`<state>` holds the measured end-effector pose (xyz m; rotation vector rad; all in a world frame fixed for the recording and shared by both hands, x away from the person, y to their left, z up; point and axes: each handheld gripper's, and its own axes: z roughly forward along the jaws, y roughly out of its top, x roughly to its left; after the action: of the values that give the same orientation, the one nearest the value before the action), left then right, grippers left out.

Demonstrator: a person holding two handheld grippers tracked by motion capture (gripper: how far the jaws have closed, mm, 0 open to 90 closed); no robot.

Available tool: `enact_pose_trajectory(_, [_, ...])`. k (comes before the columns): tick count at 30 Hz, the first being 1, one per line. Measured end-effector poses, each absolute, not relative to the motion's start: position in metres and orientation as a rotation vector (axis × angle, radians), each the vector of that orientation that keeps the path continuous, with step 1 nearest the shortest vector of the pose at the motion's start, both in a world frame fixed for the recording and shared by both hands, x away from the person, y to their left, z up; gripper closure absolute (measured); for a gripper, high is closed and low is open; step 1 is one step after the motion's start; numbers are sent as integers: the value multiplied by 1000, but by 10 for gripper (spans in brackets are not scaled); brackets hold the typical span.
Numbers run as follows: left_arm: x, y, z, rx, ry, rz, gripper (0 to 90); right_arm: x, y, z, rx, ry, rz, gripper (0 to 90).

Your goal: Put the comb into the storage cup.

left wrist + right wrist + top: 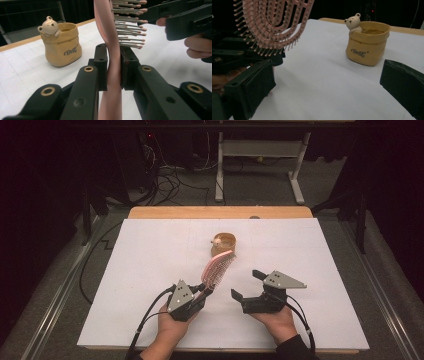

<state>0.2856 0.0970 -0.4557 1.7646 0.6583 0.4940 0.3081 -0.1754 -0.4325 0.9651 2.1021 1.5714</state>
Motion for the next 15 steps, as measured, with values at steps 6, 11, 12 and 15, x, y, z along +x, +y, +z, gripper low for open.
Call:
enact_pose_trajectory(6, [286, 95, -457, 1765, 661, 498, 778, 305, -168, -428, 966, 2114, 1621, 1])
enact_pose_trajectory(11, [285, 93, -457, 1768, 655, 505, 778, 304, -166, -428, 974, 2120, 1643, 0])
enact_pose_trajectory(12, [284, 93, -457, 1767, 655, 506, 778, 304, -165, -427, 972, 2123, 1646, 0])
enact_pose_trajectory(15, [283, 92, -457, 1763, 652, 510, 779, 302, -163, -425, 967, 2139, 1658, 0])
